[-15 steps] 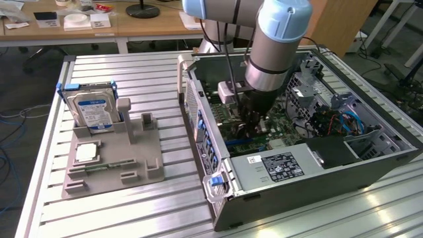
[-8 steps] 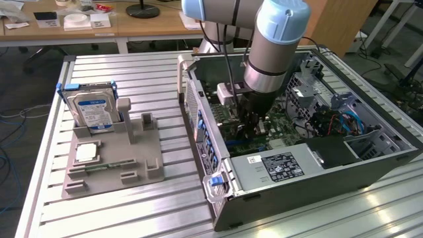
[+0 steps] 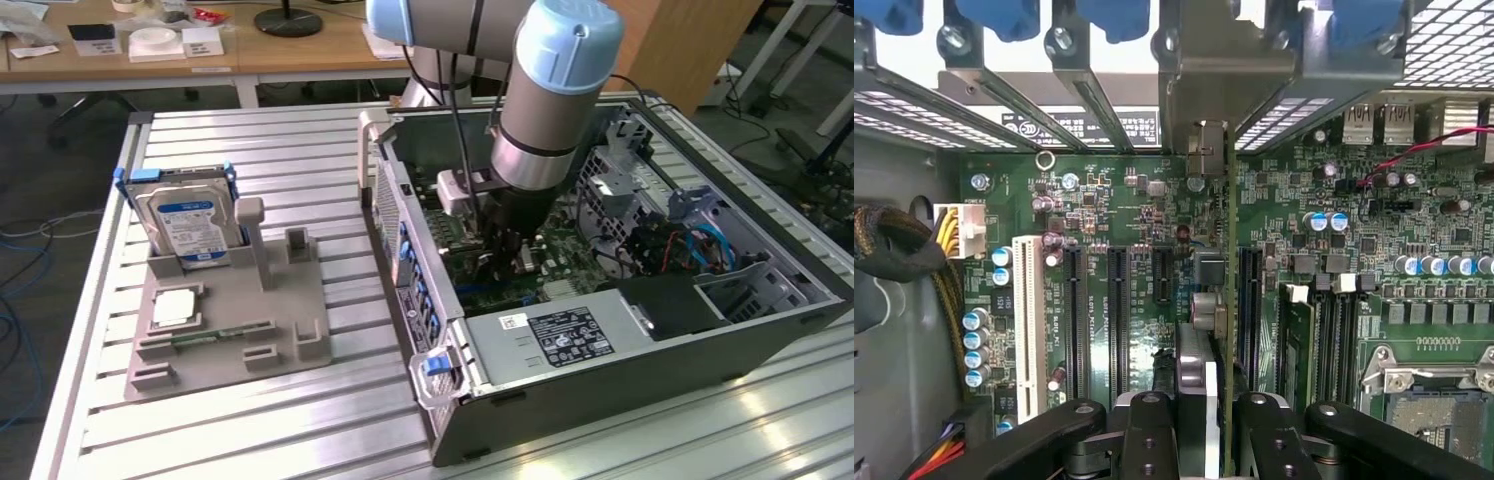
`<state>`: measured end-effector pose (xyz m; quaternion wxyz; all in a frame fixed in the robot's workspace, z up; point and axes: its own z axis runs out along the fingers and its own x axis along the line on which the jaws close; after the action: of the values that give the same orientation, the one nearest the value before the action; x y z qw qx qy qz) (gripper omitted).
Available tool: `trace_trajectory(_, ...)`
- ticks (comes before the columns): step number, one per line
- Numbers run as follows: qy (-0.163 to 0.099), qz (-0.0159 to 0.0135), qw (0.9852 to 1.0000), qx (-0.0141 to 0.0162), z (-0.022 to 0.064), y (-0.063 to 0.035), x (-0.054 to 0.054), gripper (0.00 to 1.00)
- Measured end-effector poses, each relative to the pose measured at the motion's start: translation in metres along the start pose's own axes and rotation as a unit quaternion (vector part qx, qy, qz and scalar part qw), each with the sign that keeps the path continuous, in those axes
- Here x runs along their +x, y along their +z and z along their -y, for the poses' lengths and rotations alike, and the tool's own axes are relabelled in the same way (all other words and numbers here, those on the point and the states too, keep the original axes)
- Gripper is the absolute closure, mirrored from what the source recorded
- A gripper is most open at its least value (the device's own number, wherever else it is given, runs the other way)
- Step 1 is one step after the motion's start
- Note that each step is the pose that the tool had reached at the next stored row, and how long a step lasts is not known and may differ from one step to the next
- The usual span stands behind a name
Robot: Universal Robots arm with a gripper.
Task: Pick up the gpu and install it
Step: 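Insert the gpu into the slot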
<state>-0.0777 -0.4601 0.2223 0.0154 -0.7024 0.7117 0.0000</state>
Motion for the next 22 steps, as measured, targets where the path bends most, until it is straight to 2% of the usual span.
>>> trace_trajectory(22, 0.000, -0.0002, 1.0000, -0.0001, -0.0003, 0.0015, -0.0018, 0.72)
